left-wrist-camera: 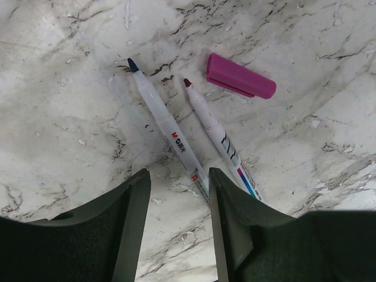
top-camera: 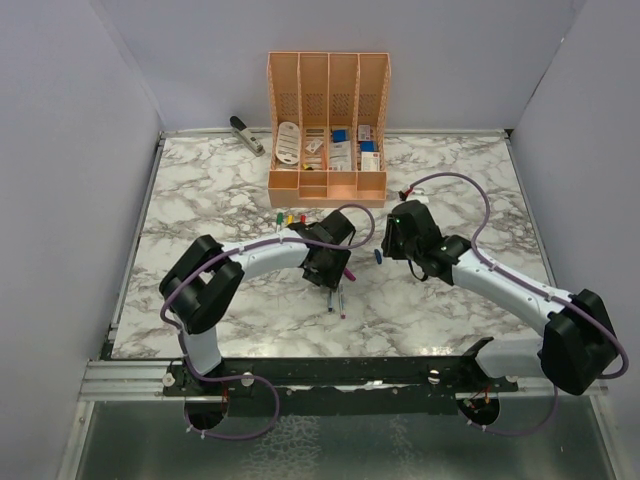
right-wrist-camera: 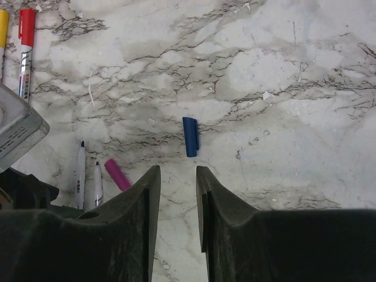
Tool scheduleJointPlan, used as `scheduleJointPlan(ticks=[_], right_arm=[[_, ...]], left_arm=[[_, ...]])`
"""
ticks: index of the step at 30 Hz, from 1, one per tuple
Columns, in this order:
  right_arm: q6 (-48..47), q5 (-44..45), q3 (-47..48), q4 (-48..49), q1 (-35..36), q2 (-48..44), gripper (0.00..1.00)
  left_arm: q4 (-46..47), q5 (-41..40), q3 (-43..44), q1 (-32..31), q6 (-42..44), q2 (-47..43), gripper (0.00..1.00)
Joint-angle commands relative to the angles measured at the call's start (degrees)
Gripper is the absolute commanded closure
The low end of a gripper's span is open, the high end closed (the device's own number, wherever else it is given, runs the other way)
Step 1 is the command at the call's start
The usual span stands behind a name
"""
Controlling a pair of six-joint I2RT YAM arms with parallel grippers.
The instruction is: Insert the pens into the pen caps
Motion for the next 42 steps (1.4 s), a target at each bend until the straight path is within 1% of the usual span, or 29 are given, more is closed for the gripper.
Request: scheduleJointPlan(ticks=[1, 6, 14, 19, 23, 24, 26, 28, 37, 42], right_arm=[[0.6, 2.4, -0.3, 0.0, -0.2, -1.6, 0.69], [0.4, 2.5, -0.1, -0.1, -0.2, -1.7, 0.69], [0.4, 3.3, 0.0, -0.3, -0.2, -2.9, 0.69], [0.5, 3.7, -0.1, -0.4, -0.2, -3.3, 0.69], [0.5, 3.6, 0.2, -0.5, -0.2, -3.4, 0.69], [0.5, 3.7, 0.4, -0.5, -0.2, -3.4, 0.69], [0.4, 3.9, 0.6, -0.8, -0.2, -3.5, 0.69], [0.3, 3.9, 0.8, -1.0, -0.2, -3.6, 0.69], [0.1, 3.9, 0.9, -1.1, -0.2, -3.8, 0.69], [0.5, 3.9, 0.8, -0.9, -0.2, -4.0, 0.69]], left_arm=[[-0.5, -0.2, 1.5, -0.5, 0.4, 1.1, 0.53], [-0.9, -0.2, 1.2, -0.5, 0.6, 2.5, 0.53], [-6.3, -3.1, 2.1, -0.5, 1.9, 5.7, 0.52], [-12.3, -8.8, 4.1, -0.4, 4.1, 8.2, 0.51], [-14.6, -12.9, 4.8, -0.5, 4.5, 9.3, 0.53], [-14.8, -13.1, 4.9, -0.4, 4.5, 9.6, 0.55], [-14.8, -13.3, 4.6, -0.5, 4.4, 9.8, 0.62], [-14.7, -13.2, 4.4, -0.5, 4.3, 9.9, 0.65], [-13.7, -12.0, 4.8, -0.5, 5.5, 10.1, 0.64], [-13.9, -11.3, 6.2, -0.5, 7.4, 12.5, 0.64]])
